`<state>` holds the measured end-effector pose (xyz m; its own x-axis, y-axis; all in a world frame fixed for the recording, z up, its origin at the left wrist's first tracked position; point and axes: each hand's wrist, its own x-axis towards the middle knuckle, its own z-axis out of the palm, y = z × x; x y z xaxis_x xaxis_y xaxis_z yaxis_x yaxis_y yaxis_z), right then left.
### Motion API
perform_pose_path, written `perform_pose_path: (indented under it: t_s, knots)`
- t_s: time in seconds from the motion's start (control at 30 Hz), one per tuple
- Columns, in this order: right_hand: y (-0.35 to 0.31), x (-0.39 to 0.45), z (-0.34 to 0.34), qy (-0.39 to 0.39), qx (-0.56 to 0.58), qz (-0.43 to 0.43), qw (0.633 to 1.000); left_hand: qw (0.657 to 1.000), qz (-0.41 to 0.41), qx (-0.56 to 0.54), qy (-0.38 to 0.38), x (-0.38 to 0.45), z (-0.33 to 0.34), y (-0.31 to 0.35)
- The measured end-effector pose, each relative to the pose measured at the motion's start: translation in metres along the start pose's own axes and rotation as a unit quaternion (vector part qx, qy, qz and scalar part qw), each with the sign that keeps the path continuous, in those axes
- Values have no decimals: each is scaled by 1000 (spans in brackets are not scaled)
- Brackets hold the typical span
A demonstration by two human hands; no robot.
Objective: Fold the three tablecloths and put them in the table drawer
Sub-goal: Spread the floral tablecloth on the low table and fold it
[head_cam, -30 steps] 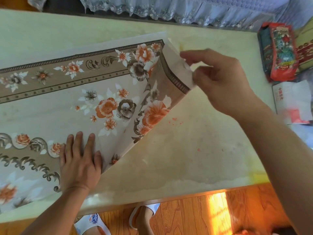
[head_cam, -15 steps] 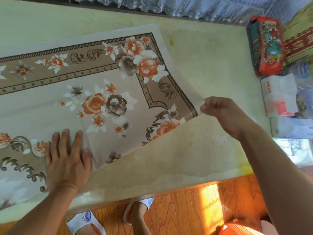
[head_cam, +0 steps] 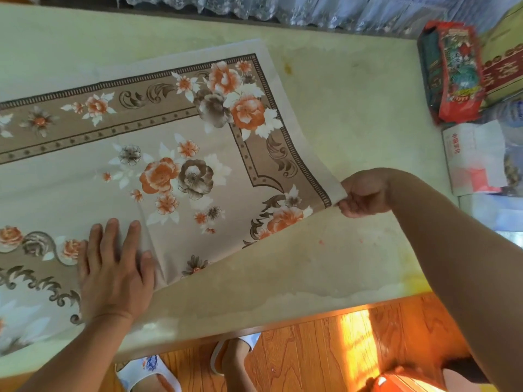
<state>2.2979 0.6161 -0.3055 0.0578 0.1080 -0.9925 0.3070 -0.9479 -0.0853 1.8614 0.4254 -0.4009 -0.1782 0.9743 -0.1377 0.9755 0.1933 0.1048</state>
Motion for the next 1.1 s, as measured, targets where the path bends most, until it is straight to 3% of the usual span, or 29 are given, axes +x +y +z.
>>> perform_pose_path:
  t_s: [0.1,0.27,0.33,0.37,0.4,0.43,0.5,0.57,0.6,0.7,0.83,1.0,1.1]
  knots:
    - [2,-2,-3,5,-37,37,999,1000,-1,-10,11,-2,0,0]
    - [0,-3,-7,23,91,-34,995,1000,0,-23,20,0,0,3]
    - [13,2,-4,155,-30,1,988,1000,-1,-19,16,0,0,2]
    - [22,3,0,265,-142,16,953,1000,0,-16,14,0,0,1]
    - [31,7,5,381,-232,2,895,1000,2,-17,14,1,1,1]
    - [36,9,15,478,-243,-53,842,1000,4,-19,13,1,1,1]
    - [42,7,60,541,-203,-266,772,1000,2,-15,13,0,2,0]
    - [46,10,118,502,-273,-453,685,1000,0,-13,13,-2,3,0]
    - [49,14,144,451,-332,-492,667,1000,-1,-15,14,-1,3,0]
    - [47,19,207,330,-453,-476,678,1000,-3,-10,7,1,5,2]
    - [42,17,296,235,-476,-544,650,1000,2,0,-6,0,9,-1]
    - [36,58,347,239,-549,-532,598,1000,19,0,18,-1,15,-8]
    - [47,67,325,232,-556,-520,605,999,13,-14,32,0,15,-8]
